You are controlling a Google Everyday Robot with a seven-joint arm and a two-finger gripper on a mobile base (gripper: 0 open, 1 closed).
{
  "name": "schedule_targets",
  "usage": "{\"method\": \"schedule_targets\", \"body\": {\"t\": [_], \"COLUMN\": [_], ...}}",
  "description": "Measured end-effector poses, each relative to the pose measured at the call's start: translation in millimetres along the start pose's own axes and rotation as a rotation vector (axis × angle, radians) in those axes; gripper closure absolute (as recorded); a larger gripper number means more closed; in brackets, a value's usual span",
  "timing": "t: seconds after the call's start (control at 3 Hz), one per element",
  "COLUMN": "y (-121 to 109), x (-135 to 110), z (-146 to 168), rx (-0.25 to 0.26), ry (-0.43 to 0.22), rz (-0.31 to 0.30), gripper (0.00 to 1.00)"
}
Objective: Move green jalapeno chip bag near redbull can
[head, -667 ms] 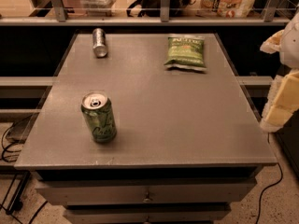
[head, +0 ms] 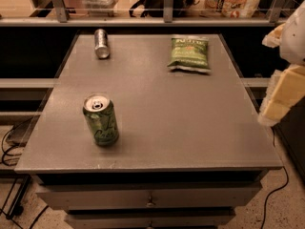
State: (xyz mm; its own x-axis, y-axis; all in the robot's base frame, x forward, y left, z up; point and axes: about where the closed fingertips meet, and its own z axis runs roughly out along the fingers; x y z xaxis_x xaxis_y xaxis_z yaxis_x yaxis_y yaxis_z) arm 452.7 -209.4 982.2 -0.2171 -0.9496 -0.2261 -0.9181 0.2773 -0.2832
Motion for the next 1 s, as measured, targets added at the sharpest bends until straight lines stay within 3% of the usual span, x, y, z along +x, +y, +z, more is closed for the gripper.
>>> {"method": "schedule_targets", "body": {"t": [0.33, 0.67, 1.0], "y": [-32, -72, -112], "x": [-11, -25, -45], "z": [7, 19, 41], "rx": [0.071, 0.124, 0.116], "ry": [-0.072, -0.195, -0.295], "rz": [0.084, 0.197, 0.271], "gripper": [0.0, 0.0, 0.0]}}
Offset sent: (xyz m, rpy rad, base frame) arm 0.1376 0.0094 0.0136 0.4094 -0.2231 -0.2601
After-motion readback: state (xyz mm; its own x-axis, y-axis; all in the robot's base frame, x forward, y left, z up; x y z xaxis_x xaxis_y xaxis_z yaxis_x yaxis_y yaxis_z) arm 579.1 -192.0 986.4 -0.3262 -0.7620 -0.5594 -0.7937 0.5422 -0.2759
